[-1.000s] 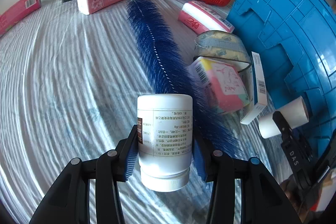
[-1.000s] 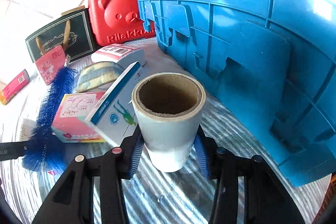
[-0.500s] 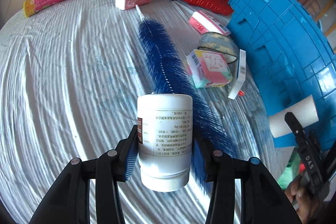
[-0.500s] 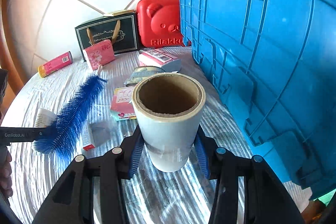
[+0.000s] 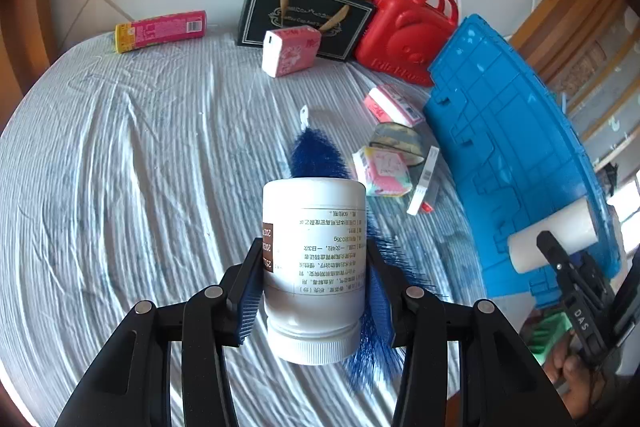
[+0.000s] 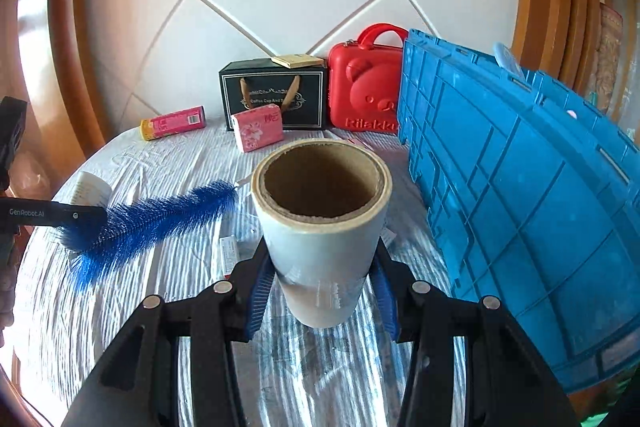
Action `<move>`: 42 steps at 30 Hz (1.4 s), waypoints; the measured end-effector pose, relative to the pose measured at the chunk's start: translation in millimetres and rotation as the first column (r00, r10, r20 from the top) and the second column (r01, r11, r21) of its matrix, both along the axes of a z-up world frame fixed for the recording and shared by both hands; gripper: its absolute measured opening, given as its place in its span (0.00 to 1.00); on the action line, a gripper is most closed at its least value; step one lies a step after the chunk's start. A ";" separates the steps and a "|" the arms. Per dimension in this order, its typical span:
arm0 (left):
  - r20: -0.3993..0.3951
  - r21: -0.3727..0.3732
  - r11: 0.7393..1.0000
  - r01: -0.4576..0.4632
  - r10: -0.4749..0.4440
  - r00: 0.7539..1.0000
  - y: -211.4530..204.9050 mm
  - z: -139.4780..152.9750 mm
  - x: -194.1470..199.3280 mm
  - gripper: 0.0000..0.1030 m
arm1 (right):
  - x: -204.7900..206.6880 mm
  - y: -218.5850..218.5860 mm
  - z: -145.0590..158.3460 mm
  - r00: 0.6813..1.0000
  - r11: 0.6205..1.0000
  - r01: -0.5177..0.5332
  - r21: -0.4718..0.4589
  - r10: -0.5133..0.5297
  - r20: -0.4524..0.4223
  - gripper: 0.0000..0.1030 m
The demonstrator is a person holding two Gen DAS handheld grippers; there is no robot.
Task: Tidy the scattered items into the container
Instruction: 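Carry the white bottle and tape roll in both grippers over the blue crate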
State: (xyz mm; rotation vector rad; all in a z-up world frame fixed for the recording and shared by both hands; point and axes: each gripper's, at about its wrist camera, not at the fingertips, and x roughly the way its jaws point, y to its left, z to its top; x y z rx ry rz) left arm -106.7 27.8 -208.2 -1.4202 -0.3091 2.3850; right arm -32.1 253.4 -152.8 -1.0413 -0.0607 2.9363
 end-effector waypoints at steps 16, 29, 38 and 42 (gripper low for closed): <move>-0.181 0.037 0.995 -0.093 0.098 0.979 -47.1 99.7 19.9 0.44 | 6.8 -7.2 57.0 0.992 0.997 -0.081 0.007 0.081 -0.092 0.43; -0.294 0.057 0.990 -0.127 0.138 0.946 -57.8 155.2 45.3 0.44 | 14.7 -26.2 113.3 0.963 0.978 -0.208 -0.002 0.204 -0.176 0.43; -0.350 -0.023 0.987 -0.157 0.140 0.926 -46.1 175.2 64.2 0.44 | 25.7 -34.1 147.2 0.938 0.956 -0.292 -0.029 0.281 -0.201 0.43; -0.368 -0.062 0.985 -0.163 0.129 0.921 -35.7 180.9 71.8 0.44 | 29.9 -34.7 157.8 0.933 0.952 -0.305 -0.025 0.294 -0.207 0.43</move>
